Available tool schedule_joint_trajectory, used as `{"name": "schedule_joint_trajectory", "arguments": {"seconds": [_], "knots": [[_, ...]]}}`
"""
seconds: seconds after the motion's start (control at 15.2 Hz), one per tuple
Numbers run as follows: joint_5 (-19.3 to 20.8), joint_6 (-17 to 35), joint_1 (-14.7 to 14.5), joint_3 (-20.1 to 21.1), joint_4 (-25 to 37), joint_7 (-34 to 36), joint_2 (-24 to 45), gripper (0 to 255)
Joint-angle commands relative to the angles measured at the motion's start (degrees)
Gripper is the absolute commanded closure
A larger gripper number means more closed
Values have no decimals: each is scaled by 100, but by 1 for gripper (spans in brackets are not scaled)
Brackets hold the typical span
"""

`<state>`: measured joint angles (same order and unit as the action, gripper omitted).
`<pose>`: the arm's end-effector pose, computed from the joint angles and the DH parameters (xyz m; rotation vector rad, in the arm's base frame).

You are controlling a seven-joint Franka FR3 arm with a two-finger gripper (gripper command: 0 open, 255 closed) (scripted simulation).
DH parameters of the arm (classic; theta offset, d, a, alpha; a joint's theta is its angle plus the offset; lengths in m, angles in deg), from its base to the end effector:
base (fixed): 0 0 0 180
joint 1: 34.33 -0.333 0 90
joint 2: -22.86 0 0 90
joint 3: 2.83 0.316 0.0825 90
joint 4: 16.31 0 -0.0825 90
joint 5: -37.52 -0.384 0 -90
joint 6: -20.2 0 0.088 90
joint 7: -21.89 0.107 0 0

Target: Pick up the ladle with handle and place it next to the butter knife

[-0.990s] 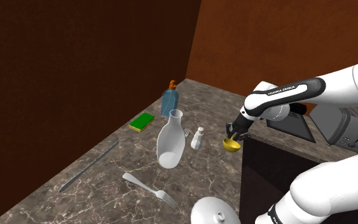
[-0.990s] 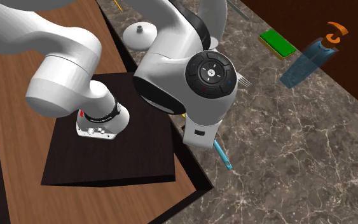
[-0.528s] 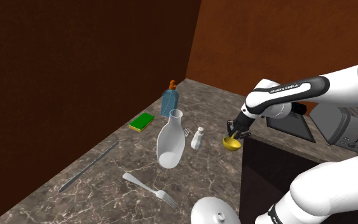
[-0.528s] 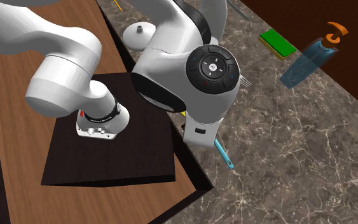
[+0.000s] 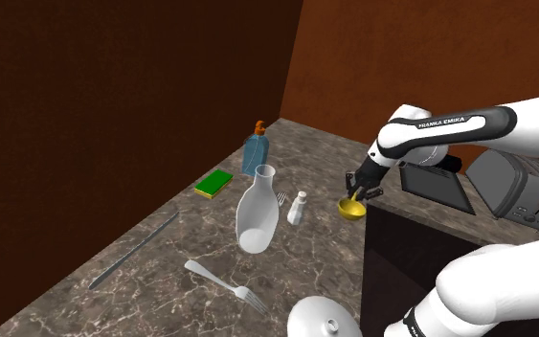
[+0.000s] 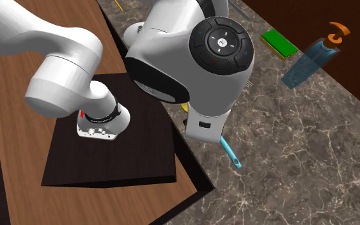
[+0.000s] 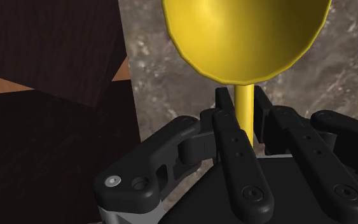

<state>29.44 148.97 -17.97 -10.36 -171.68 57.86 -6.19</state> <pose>0.3408 -0.1435 0.3842 -2.5138 1.5691 -0.0240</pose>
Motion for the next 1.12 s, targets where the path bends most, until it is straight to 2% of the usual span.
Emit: {"name": "schedule_joint_trajectory", "arguments": {"seconds": [0.0, 0.79, 1.06], "knots": [[25, -195, 12, 23, 84, 52, -112, 255], [120, -1214, 58, 81, 726, 242, -502, 255], [-150, -1056, -240, 552, 786, 800, -368, 255]]}}
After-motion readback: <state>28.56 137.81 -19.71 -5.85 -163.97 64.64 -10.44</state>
